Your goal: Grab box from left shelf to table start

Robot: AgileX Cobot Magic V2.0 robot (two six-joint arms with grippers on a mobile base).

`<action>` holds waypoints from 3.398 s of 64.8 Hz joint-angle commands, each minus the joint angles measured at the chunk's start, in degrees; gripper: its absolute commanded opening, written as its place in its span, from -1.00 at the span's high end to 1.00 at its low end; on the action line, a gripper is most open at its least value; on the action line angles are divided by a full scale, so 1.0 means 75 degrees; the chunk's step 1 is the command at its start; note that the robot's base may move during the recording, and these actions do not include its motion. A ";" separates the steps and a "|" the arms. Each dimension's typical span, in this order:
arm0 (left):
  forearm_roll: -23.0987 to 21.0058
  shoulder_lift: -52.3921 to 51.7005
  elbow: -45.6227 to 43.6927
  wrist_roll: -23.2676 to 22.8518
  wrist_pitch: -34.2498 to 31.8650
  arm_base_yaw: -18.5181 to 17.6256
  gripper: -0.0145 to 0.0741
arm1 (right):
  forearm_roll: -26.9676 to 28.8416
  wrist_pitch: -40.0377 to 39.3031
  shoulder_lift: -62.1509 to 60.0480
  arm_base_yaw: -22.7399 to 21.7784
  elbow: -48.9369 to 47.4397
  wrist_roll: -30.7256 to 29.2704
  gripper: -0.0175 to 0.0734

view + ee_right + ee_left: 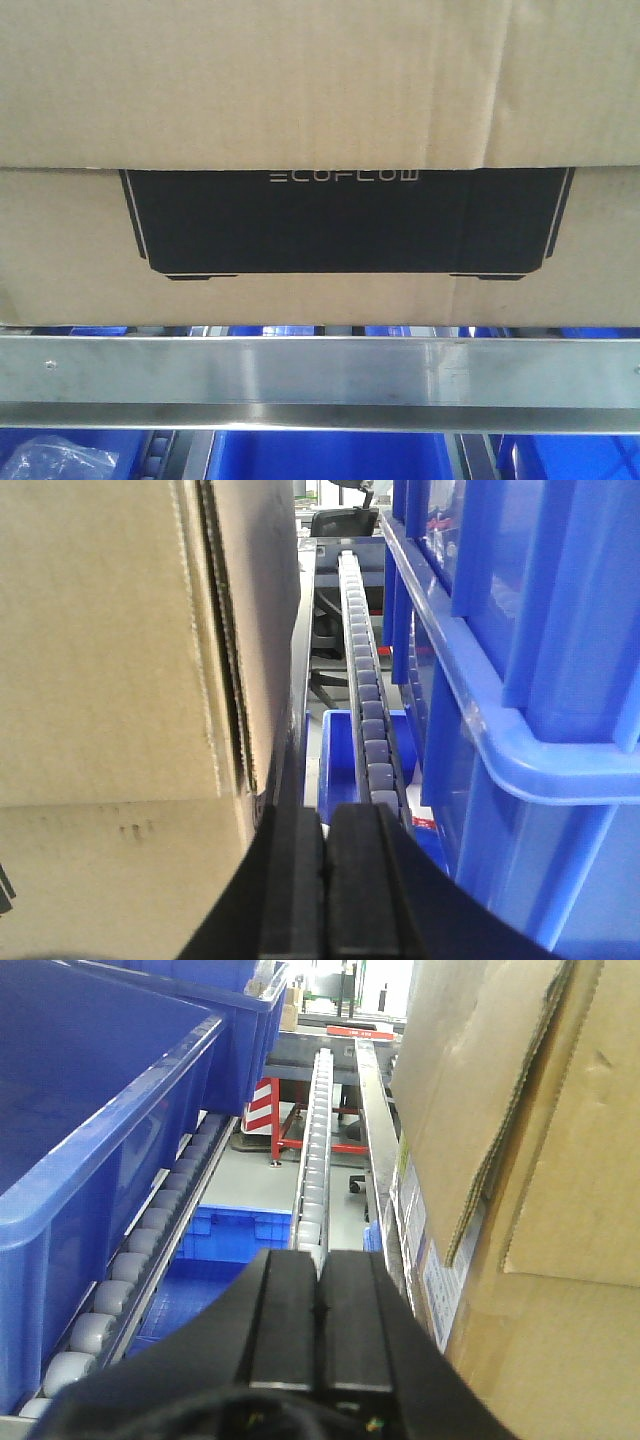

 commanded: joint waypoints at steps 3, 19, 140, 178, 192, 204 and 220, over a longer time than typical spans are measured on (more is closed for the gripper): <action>-0.0056 -0.0083 -0.0024 0.0018 -0.0600 0.0000 0.88 | 0.0027 -0.0723 -0.0107 -0.0054 -0.0134 -0.0064 0.51; -0.0056 -0.0083 -0.0024 0.0018 -0.0600 0.0000 0.88 | 0.0027 -0.0723 -0.0107 -0.0054 -0.0134 -0.0064 0.51; 0.3071 0.7172 -0.9466 -0.2791 0.5385 -0.3292 0.06 | 0.0027 -0.0723 -0.0107 -0.0054 -0.0134 -0.0064 0.51; 0.2795 0.9751 -1.1863 -0.3184 0.8291 -0.2988 0.06 | 0.0027 -0.0723 -0.0107 -0.0054 -0.0134 -0.0064 0.51; 0.2276 1.0121 -1.2106 -0.3118 0.8408 -0.2675 0.06 | 0.0027 -0.0723 -0.0107 -0.0054 -0.0134 -0.0064 0.51; 0.2225 1.0356 -1.2113 -0.3118 0.8408 -0.2587 0.06 | 0.0027 -0.0723 -0.0107 -0.0054 -0.0134 -0.0064 0.51; 0.2063 1.0532 -1.2124 -0.3101 0.8433 -0.2358 0.06 | 0.0027 -0.0723 -0.0107 -0.0054 -0.0134 -0.0064 0.51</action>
